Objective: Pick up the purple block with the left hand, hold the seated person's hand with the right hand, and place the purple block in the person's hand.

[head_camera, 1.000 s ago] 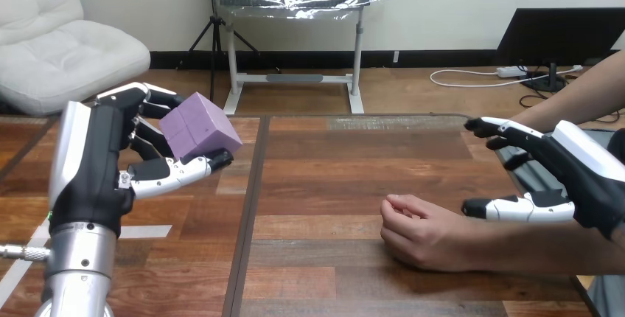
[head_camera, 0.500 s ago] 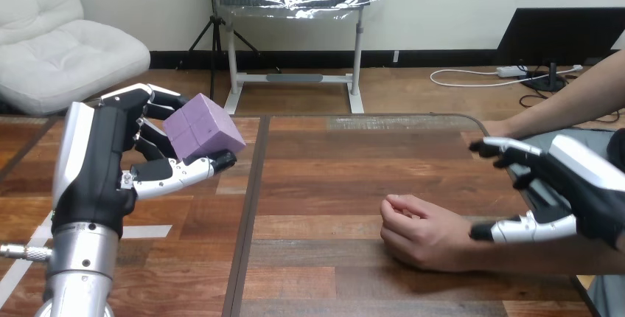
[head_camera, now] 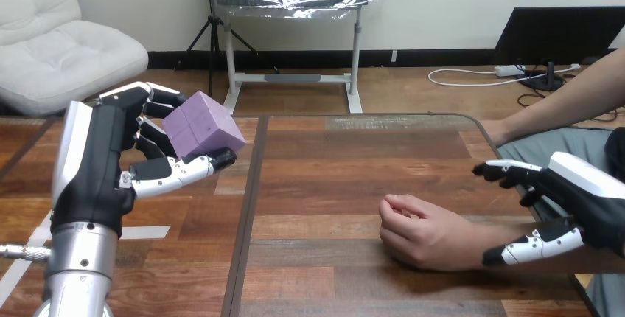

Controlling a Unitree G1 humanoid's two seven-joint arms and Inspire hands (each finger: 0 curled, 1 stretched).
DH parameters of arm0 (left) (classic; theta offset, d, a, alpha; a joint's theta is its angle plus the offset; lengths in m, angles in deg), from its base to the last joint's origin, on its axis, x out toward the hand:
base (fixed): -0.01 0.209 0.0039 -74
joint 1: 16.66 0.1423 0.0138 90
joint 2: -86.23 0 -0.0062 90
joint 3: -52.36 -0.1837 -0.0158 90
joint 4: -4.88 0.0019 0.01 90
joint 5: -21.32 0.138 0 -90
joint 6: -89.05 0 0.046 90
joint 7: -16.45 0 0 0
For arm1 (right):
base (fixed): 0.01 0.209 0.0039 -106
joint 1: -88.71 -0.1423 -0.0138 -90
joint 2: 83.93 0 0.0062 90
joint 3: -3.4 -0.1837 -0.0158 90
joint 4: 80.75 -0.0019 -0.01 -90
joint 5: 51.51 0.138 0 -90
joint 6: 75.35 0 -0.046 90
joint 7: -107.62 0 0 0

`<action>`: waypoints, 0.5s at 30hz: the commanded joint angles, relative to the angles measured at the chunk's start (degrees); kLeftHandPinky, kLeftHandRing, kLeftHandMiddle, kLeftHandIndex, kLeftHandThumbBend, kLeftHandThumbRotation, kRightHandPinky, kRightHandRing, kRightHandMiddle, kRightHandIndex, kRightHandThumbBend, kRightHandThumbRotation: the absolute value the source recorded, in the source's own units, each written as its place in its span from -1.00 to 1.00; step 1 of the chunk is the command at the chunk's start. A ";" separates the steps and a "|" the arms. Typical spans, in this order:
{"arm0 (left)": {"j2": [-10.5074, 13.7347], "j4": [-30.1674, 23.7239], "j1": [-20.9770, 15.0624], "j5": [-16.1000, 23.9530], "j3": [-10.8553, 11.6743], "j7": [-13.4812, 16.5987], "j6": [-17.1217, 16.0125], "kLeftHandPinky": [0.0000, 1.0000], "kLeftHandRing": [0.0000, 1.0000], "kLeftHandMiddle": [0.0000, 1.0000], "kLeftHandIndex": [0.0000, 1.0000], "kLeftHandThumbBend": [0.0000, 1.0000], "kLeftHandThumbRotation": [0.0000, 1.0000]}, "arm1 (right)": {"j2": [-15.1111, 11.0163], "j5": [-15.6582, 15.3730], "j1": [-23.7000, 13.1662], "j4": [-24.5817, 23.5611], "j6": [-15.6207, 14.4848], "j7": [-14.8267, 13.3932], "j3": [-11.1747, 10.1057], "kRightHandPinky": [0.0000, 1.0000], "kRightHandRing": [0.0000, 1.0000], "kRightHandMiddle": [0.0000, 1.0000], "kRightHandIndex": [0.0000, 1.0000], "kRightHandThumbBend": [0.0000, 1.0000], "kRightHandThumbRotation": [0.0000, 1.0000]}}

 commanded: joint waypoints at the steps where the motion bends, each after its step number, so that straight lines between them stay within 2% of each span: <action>1: -0.27 -1.45 -2.06 -0.25 1.41 -0.15 -1.43 -0.46 -0.35 -0.25 -0.15 0.15 -1.00 | -2.97 -0.01 -2.75 -2.69 -2.18 1.64 0.31 0.47 0.75 0.77 0.78 0.90 -0.36; 4: -0.27 -1.44 -2.07 -0.26 1.41 -0.17 -1.41 -0.46 -0.35 -0.25 -0.15 0.14 -1.00 | -3.49 -0.46 -2.66 -2.78 -1.57 1.91 0.65 0.48 0.75 0.77 0.78 0.89 -0.39; 8: -0.23 -1.23 -2.08 -0.47 1.52 -0.26 -1.81 -0.46 -0.35 -0.25 -0.15 0.14 -1.00 | -3.49 -0.06 -2.44 -3.36 -3.09 3.02 0.67 0.46 0.72 0.77 0.77 0.92 -0.45; 15: -0.48 -1.60 -2.10 -0.54 1.59 -0.48 -1.09 -0.46 -0.35 -0.25 -0.15 0.14 -1.00 | -3.83 -0.92 -2.41 -3.12 -2.69 3.40 1.14 0.42 0.69 0.75 0.75 0.96 -0.51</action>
